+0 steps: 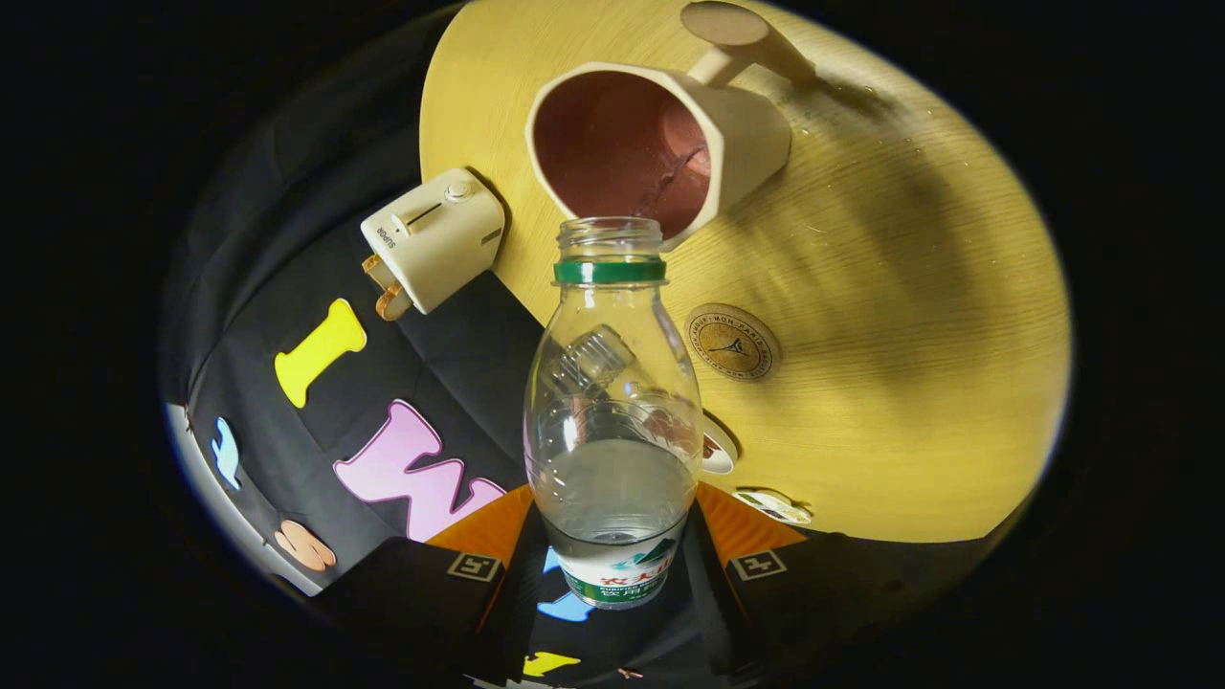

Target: Take the bottle from table, then pour the juice into the cup, finally place the bottle on the coaster

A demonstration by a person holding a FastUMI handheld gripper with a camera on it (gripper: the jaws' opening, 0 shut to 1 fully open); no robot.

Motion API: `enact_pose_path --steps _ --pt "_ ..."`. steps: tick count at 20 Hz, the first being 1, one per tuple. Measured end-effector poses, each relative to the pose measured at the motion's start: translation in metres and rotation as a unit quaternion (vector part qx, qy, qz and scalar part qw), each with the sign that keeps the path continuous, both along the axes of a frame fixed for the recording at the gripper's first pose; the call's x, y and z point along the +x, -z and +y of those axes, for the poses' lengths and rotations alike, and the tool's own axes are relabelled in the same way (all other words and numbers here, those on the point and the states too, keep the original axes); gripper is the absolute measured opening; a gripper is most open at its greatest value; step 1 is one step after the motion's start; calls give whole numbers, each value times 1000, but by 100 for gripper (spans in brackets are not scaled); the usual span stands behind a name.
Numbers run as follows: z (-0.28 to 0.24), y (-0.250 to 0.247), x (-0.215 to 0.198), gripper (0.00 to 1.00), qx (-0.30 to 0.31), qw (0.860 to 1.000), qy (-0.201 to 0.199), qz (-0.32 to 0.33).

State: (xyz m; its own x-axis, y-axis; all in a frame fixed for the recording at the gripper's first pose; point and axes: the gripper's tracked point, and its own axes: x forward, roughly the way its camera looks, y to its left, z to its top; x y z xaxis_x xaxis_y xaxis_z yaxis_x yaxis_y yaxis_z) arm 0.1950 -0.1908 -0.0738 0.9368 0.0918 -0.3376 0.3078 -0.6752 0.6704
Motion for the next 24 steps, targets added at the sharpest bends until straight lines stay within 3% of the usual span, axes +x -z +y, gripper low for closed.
enact_pose_path --steps 24 --pt "-18 -27 0 72 69 997 41 -18"
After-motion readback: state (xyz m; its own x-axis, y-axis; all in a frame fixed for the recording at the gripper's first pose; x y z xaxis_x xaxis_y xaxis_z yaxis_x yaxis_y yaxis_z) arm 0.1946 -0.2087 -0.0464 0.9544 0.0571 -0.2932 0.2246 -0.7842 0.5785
